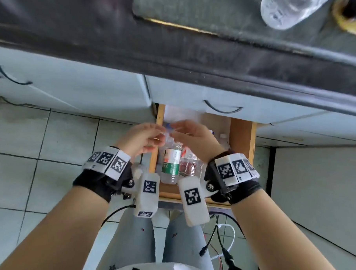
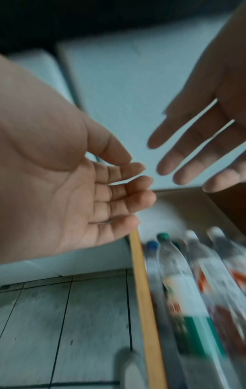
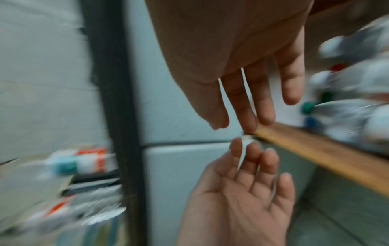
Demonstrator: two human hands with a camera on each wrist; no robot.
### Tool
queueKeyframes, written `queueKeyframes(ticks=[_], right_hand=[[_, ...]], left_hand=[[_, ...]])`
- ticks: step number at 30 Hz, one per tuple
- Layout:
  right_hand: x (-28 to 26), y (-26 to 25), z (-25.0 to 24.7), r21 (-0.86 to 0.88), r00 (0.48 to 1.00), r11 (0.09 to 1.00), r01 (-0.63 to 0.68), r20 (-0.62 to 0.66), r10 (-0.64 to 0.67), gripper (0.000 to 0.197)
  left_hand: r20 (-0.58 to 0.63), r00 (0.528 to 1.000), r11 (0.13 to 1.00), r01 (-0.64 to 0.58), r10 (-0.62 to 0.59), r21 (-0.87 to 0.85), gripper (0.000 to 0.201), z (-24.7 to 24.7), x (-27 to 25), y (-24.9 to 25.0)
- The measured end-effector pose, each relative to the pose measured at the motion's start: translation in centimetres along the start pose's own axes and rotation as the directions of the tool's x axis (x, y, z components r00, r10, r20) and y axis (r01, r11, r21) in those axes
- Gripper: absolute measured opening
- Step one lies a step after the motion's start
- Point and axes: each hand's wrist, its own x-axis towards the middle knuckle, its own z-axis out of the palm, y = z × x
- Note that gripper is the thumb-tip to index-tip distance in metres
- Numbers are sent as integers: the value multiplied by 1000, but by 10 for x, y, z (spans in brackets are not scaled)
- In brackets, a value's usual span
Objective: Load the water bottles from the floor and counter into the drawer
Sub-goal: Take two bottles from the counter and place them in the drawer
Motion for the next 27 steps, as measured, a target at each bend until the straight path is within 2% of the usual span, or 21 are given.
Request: queueKeyframes(ticks=[2, 4, 7, 9, 10, 12, 13, 14, 15, 16, 18, 20, 21, 23, 27], right_hand=[[-10, -59, 7, -3, 988, 988, 154, 18, -154, 26], [-15, -115, 11, 41, 958, 957, 287, -25, -286, 22], [-17, -186, 13, 133, 894, 890, 436, -178, -412, 13], [-8, -220, 13, 123, 837, 860, 496, -333, -435, 16], [-1, -233, 14, 107, 808, 853, 512, -398, -435, 20], [13, -257, 17, 91, 772, 849, 520, -476, -422, 44], [19, -270, 19, 59, 755, 854, 516, -501, -422, 62], [28, -280, 18, 19, 742, 861, 509, -517, -427, 78], [35, -291, 17, -2, 736, 862, 507, -520, -434, 88], [42, -302, 16, 0, 746, 864, 503, -504, -435, 95], [55, -320, 18, 31, 766, 855, 518, -461, -447, 103], [63, -329, 20, 32, 768, 853, 522, -452, -453, 98], [66, -330, 22, 34, 769, 858, 512, -462, -441, 91], [68, -329, 24, 49, 768, 866, 498, -489, -413, 80], [57, -320, 24, 23, 736, 849, 528, -512, -444, 75]], left_hand=[[-52, 994, 990, -104, 99, -94, 19, -31, -31, 29], [-136, 969, 960, -226, 205, -167, 20, -61, -57, 59], [-293, 888, 874, -426, 354, -235, 23, -104, -89, 103], [-435, 799, 790, -554, 415, -264, 18, -132, -105, 130], [-530, 732, 740, -621, 428, -260, 17, -145, -110, 141], [-692, 579, 633, -740, 431, -226, 39, -171, -115, 162], [-734, 522, 591, -781, 434, -205, 54, -182, -115, 172], [-745, 495, 568, -800, 446, -191, 70, -192, -113, 183], [-725, 502, 570, -801, 472, -183, 85, -200, -110, 193], [-681, 528, 593, -788, 508, -169, 96, -207, -106, 204], [-548, 579, 639, -763, 604, -101, 105, -215, -98, 222], [-405, 593, 640, -768, 696, -26, 100, -215, -92, 235], [-376, 591, 637, -771, 714, -3, 94, -212, -90, 238], [-378, 586, 631, -776, 717, -6, 86, -207, -85, 239], [-394, 562, 612, -791, 727, 1, 76, -201, -86, 234]])
